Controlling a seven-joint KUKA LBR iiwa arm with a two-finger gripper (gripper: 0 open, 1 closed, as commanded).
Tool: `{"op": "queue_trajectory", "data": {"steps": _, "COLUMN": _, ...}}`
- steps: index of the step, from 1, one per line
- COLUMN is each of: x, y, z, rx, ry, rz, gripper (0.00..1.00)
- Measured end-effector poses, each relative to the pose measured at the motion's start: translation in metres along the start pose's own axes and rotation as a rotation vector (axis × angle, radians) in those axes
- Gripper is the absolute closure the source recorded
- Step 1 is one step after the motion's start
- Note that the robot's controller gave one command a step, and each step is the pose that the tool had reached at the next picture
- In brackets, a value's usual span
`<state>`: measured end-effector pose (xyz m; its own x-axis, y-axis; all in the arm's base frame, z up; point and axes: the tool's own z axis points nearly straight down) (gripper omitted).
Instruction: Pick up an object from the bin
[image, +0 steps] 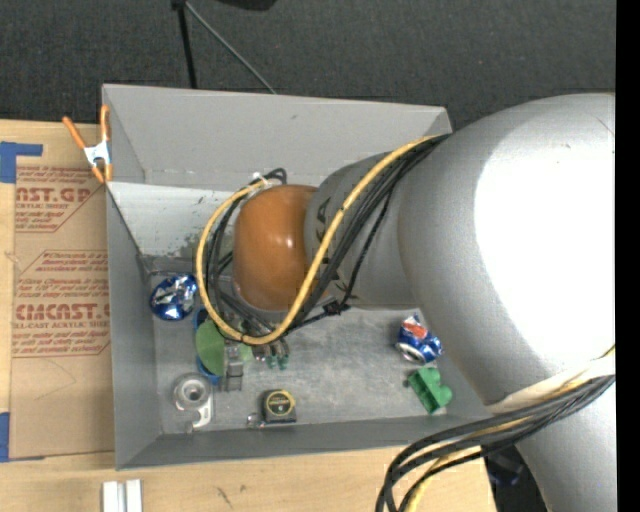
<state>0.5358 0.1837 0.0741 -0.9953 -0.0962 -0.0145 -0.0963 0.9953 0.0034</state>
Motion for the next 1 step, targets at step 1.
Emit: {"op": "queue_trajectory", "data": {"steps": 1, "x": 0.0009, "y": 0.0319, "z": -0.1841, "rx": 0.000, "ry": 0.004, "rz": -0.043, "gripper": 1.00}}
